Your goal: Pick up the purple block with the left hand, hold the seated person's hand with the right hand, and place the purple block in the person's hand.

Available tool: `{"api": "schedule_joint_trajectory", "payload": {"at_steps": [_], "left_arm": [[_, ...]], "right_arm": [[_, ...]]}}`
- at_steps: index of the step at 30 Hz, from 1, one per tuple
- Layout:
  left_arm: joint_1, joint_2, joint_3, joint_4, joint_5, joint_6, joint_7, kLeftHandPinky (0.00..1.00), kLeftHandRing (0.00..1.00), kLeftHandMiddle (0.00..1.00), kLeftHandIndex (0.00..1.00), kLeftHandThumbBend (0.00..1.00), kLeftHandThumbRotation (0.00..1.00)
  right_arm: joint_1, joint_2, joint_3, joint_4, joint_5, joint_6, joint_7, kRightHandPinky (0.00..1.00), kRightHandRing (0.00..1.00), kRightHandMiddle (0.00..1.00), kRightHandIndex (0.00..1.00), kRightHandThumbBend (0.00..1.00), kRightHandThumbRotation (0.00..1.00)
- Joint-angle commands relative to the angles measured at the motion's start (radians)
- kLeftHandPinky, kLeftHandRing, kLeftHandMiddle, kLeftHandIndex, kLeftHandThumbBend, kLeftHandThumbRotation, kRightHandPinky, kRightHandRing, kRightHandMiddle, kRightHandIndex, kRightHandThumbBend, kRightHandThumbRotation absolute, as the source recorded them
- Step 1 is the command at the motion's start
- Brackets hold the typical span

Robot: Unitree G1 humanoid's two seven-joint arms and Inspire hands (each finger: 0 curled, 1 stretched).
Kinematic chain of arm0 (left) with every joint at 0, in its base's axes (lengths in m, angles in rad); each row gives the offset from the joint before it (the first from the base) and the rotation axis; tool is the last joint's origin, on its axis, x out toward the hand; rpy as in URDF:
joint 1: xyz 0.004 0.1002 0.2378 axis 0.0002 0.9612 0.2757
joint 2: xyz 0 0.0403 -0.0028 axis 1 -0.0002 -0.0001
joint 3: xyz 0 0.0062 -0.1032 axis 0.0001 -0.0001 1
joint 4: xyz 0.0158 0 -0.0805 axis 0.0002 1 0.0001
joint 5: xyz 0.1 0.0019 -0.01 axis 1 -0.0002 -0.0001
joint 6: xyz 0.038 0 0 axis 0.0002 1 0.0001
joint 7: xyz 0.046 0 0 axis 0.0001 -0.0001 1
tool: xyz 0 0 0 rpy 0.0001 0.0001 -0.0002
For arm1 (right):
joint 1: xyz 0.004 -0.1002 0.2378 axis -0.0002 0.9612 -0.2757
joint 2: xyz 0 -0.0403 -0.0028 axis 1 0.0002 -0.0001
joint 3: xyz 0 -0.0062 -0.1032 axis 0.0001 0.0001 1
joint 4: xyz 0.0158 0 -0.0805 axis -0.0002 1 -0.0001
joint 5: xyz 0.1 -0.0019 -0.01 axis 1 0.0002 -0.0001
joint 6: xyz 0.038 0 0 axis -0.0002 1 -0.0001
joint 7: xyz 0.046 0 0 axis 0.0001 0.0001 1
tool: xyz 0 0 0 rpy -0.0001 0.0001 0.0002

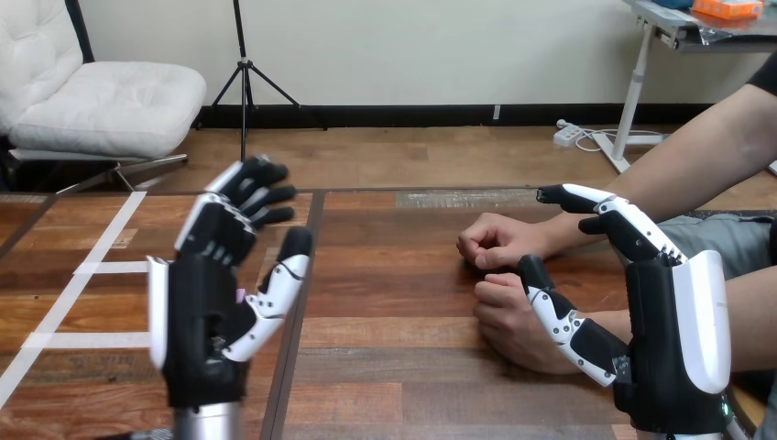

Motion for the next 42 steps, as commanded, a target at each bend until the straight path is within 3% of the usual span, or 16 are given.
{"api": "schedule_joint_trajectory", "payload": {"at_steps": [1,10,19,26,31,36,42], "left_arm": [[-0.048,0.044,0.029,-0.054,0.012,-0.013,-0.013,0.71,0.76,0.78,0.80,0.45,0.21],[-0.071,0.087,0.061,-0.024,0.013,-0.045,-0.028,0.76,0.80,0.81,0.82,0.45,0.15],[-0.077,0.112,0.119,-0.026,0.135,-0.024,0.038,0.76,0.81,0.81,0.81,0.48,0.14],[-0.058,0.158,0.163,-0.079,0.309,0.072,0.112,0.79,0.83,0.83,0.82,0.51,0.18],[-0.041,0.204,0.174,-0.126,0.405,0.154,0.135,0.83,0.86,0.86,0.84,0.54,0.25],[-0.025,0.284,0.162,-0.179,0.436,0.260,0.068,0.87,0.89,0.89,0.87,0.58,0.30],[-0.023,0.362,0.145,-0.203,0.421,0.328,-0.018,0.90,0.93,0.92,0.92,0.65,0.31]], "right_arm": [[-0.062,-0.003,-0.006,-0.006,0.001,-0.013,-0.011,0.63,0.71,0.72,0.69,0.40,0.00],[-0.064,-0.003,-0.002,0.002,0.000,-0.017,-0.013,0.63,0.71,0.72,0.69,0.40,0.00],[-0.064,-0.001,0.002,0.003,0.001,-0.015,-0.011,0.63,0.71,0.72,0.69,0.40,0.00],[-0.061,-0.001,0.005,0.001,0.006,-0.012,-0.004,0.64,0.71,0.72,0.69,0.40,0.00],[-0.060,-0.002,0.005,0.001,0.004,-0.013,-0.005,0.64,0.72,0.73,0.69,0.39,0.00],[-0.059,0.000,0.004,-0.001,0.002,-0.008,-0.005,0.64,0.72,0.73,0.69,0.39,0.00],[-0.060,-0.001,0.004,0.002,-0.002,-0.011,-0.008,0.64,0.72,0.73,0.69,0.40,0.00]]}}
